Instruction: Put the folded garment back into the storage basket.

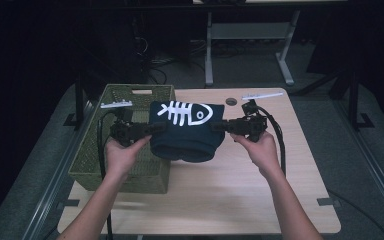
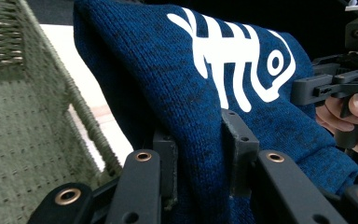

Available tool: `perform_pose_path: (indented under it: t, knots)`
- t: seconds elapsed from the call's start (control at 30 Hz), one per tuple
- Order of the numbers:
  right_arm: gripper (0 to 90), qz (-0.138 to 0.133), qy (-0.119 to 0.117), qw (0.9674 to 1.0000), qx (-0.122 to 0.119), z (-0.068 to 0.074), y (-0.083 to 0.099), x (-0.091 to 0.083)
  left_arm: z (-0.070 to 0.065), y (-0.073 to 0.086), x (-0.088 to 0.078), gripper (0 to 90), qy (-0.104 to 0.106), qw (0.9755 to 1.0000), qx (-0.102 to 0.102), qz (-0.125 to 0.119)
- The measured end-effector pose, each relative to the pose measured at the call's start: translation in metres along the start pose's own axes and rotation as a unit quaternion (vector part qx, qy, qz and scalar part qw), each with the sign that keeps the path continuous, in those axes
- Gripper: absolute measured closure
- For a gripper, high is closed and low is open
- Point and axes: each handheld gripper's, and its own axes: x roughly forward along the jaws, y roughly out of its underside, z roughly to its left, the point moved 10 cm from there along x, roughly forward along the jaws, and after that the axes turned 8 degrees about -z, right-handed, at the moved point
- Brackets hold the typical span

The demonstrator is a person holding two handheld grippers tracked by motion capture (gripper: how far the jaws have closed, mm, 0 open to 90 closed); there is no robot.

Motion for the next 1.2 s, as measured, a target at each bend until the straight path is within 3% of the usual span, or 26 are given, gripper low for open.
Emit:
perform_pose_path:
  t: [1.2]
  knots:
    - [72.0, 0.018, -0.027, 0.9994, -0.013, 0.031, -0.011, 0.068, 0.049, -0.009, -0.053, 70.8, -0.041, 0.999, -0.016, -0.01]
